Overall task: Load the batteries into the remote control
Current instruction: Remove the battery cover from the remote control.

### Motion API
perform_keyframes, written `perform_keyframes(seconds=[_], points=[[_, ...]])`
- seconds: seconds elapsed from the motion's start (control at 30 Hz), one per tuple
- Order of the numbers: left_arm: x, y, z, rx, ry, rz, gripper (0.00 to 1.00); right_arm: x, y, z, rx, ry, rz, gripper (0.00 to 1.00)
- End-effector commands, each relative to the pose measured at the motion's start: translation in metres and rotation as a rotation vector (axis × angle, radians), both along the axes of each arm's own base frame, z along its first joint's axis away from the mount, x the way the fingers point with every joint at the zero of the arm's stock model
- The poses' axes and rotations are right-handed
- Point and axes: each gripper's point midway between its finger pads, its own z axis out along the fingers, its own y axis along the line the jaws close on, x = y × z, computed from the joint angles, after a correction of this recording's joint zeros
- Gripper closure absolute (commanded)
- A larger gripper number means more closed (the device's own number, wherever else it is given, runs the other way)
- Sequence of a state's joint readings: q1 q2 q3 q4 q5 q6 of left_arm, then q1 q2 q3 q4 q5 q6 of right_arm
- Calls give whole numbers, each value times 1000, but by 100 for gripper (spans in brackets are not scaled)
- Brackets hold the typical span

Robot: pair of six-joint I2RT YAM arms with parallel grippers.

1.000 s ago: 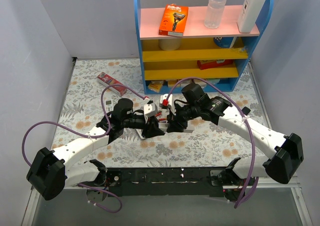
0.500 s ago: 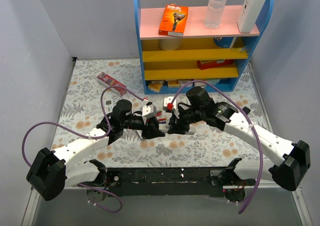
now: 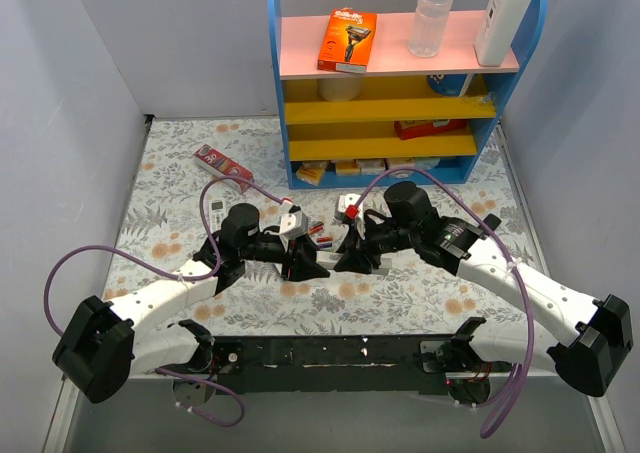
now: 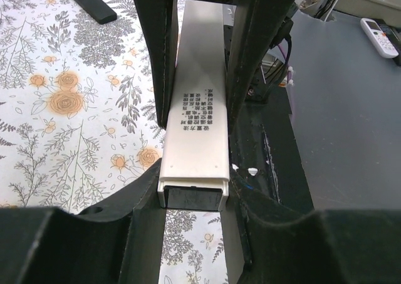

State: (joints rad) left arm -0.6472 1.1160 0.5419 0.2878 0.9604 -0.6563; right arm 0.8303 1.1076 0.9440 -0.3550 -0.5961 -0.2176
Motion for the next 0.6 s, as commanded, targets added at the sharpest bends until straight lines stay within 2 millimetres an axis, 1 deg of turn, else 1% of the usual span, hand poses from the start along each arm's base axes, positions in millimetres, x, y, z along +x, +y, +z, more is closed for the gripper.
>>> perform_keyframes(seconds=[0.0, 0.1, 0.13, 0.17, 0.2, 0.27, 0.33, 0.4, 0.47, 0.57], points=[[15, 14, -31, 84, 72, 120, 100, -12, 10, 29, 123, 59, 36, 76], [16, 14, -29, 82, 64, 119, 100, -10, 14, 24, 120, 115, 25, 77], [16, 13, -29, 83, 64, 118, 100, -9, 16, 20, 108, 162, 5, 78], [16, 14, -29, 82, 61, 117, 100, -7, 18, 20, 113, 164, 7, 78], [16, 14, -29, 81, 59, 114, 100, -10, 19, 22, 117, 207, 15, 78], [15, 14, -29, 83, 60, 114, 100, -11, 24, 25, 117, 249, 28, 79], [16, 14, -31, 89, 62, 114, 100, -11, 29, 32, 130, 276, 45, 76], [17, 14, -32, 93, 65, 120, 100, -12, 32, 37, 142, 280, 56, 75], [19, 14, -31, 95, 64, 126, 100, -7, 34, 38, 142, 274, 41, 74], [21, 14, -31, 98, 63, 141, 100, -1, 35, 31, 116, 276, 14, 74]])
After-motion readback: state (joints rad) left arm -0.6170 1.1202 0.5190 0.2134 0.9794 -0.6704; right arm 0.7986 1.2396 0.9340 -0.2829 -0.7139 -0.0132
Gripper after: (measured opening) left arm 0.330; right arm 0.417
